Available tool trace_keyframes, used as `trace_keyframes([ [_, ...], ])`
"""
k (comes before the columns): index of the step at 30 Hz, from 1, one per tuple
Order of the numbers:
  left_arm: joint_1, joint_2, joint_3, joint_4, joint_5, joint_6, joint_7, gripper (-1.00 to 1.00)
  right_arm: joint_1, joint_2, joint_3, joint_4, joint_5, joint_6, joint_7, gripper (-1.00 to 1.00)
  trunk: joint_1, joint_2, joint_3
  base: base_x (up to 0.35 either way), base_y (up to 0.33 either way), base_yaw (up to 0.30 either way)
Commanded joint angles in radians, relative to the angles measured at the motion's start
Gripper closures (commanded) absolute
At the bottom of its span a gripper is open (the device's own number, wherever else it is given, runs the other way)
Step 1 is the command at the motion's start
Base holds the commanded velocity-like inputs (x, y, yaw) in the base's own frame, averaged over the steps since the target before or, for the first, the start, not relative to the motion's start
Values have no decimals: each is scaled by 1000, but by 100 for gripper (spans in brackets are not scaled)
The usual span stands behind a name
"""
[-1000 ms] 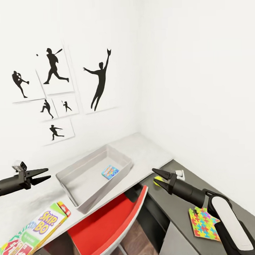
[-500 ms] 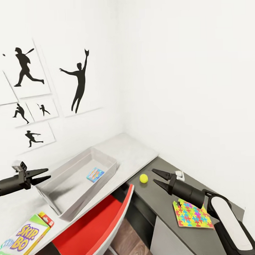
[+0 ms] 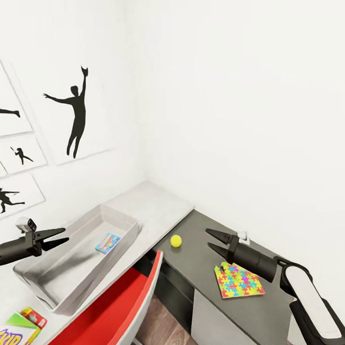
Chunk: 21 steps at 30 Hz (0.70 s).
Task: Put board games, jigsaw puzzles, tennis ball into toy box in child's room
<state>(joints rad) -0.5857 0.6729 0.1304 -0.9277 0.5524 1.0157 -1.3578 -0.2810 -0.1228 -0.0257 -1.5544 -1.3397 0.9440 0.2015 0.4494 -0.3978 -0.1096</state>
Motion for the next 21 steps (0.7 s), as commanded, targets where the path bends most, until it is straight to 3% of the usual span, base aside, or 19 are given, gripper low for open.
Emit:
trace_keyframes([
  [1,0,1,0,0,2,9,-1,-100,-1,0,-1,0,9,4,9,-100,1,-2,-2,0,0,-281],
  [21,0,1,0,0,1,9,-1,-100,-1,0,1,18,8,-50,12,-100,1,-2,-2,0,0,-281],
])
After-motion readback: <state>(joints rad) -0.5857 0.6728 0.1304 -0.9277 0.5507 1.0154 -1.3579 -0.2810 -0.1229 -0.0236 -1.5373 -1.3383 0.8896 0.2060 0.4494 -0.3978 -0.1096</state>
